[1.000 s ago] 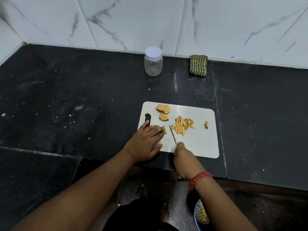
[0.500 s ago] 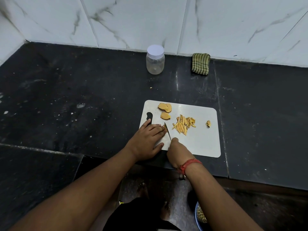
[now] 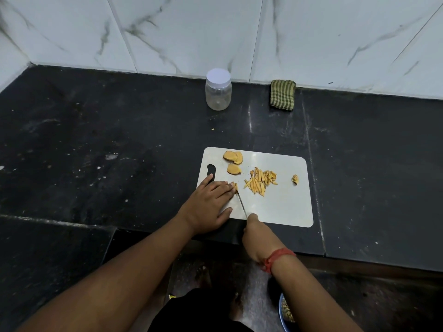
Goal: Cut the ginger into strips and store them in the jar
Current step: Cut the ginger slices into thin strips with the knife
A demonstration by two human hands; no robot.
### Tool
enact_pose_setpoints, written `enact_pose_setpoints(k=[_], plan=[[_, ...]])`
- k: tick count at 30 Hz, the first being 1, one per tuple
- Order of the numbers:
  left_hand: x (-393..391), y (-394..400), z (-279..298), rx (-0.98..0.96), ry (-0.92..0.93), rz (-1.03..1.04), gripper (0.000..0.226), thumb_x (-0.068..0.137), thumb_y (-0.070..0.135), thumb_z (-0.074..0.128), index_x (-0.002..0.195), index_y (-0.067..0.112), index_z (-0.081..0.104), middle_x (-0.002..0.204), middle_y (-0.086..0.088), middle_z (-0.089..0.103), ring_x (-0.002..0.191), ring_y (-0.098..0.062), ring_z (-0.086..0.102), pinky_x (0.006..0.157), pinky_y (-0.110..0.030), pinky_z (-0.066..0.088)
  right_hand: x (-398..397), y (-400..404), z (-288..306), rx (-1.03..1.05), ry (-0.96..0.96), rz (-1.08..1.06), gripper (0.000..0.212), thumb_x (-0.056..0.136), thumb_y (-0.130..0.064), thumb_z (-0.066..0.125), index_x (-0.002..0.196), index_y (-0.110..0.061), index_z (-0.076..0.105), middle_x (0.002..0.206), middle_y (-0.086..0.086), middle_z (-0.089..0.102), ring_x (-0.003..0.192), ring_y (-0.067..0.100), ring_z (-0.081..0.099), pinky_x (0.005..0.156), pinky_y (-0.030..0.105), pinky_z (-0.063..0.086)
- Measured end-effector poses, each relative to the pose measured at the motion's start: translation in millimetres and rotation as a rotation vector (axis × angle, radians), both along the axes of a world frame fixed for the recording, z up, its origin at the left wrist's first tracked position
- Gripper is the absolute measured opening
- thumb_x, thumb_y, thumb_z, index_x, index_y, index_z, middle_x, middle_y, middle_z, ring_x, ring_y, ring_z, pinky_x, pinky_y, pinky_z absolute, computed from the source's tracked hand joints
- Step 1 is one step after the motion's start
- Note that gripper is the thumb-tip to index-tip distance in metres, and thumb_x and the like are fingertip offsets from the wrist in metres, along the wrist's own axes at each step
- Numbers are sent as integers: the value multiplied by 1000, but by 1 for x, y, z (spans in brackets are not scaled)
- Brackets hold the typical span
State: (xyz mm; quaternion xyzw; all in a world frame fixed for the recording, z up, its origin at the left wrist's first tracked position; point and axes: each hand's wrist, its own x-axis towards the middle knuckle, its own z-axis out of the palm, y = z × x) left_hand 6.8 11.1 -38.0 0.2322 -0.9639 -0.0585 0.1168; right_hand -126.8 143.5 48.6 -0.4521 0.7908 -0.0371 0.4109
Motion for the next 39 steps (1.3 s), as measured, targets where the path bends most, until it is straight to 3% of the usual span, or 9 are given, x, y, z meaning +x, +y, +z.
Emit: enact_pose_setpoints(k=[7,15,20,26,35,39], plan=[[1,1,0,5,12,-9,56,97,46,47,143,14,56,145,-1,55,138,-19,46,123,-49,24,-10,2,1,-43,1,-80,11,94,-1,36,103,-7,36,101,18,61,78,25,51,68,30,37],[2,2,2,15,46,-11,55,98,44,50,143,13,55,147,-2,54,138,-19,46,124,-47,22,-13,2,1,-117,-40,-95,7,96,-5,36,99,-11,35,81,4,50,76,23,50,68,29,35],[2,2,4,21,42,-14,54,98,43,51,142,13,53,148,-2,52,138,-17,45,124,-47,22,-16,-5,1,-139,-50,-117,3,97,-7,35,97,-10,37,73,2,47,65,16,47,51,28,29],[2,2,4,25,53,-11,54,97,43,51,141,13,55,147,-2,51,136,-18,46,124,-48,22,-12,-7,1,-131,-67,-83,3,98,-9,35,96,-10,37,74,2,49,63,11,45,49,22,27],[2,2,3,31,48,-13,53,97,44,52,139,12,58,141,-2,54,135,-18,47,125,-47,20,-7,-15,-6,-150,-34,-34,5,97,-6,36,95,-10,35,70,3,47,60,15,44,47,25,26],[3,1,3,23,48,-15,52,97,44,52,139,13,59,139,-1,56,133,-18,48,124,-47,20,-7,-18,-9,-128,-16,-8,5,97,-5,36,96,-9,35,75,5,51,70,24,49,48,24,27]])
